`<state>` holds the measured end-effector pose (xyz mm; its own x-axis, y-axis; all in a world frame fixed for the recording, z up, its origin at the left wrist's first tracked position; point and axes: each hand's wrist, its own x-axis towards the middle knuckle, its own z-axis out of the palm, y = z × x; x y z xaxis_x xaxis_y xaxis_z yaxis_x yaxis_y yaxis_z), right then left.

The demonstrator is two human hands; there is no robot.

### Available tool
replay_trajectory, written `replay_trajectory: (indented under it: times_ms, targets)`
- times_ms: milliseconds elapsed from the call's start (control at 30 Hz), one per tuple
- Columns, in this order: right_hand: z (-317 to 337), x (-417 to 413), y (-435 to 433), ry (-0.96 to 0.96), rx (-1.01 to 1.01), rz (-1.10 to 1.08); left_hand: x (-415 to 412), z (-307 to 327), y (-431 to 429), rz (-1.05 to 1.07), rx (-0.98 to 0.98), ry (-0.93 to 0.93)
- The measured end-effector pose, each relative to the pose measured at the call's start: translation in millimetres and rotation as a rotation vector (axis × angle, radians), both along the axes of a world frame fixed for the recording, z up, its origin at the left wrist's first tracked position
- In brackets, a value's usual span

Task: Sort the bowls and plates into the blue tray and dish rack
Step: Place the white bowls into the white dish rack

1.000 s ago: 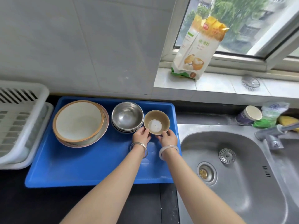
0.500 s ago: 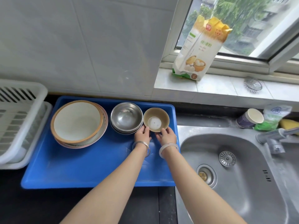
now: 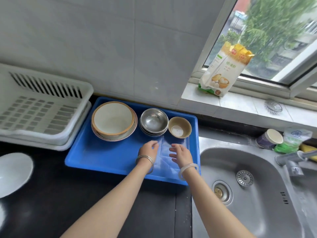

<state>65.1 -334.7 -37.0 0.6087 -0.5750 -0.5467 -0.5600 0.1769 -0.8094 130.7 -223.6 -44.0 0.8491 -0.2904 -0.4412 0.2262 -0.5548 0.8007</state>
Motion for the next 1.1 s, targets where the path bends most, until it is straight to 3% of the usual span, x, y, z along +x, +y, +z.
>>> replay_trajectory:
  times_ms: [133, 300, 600, 733, 833, 1000, 1100]
  targets:
    - [13, -2, 62, -0.045, -0.135, 0.234, -16, 21, 76, 0.099, 0.045, -0.129]
    - [15, 12, 161, -0.09, -0.222, 0.558, -42, 24, 193, 0.373, 0.122, -0.237]
    - [-6, 64, 318, 0.073, -0.277, 1.005, -74, 9, 353, 0.772, 0.408, -0.358]
    - [-17, 94, 361, 0.157, -0.273, 1.027, -88, -6, 397, 0.883, 0.519, -0.283]
    - [-23, 110, 382, 0.192, -0.244, 0.976, -91, -13, 415, 0.996, 0.352, -0.258]
    - [-29, 120, 399, 0.178, 0.032, 0.756, -90, -17, 428, 1.147, 0.12, -0.184]
    - [-29, 124, 400, 0.171, 0.053, 0.706, -91, -19, 433, 1.196, 0.037, -0.095]
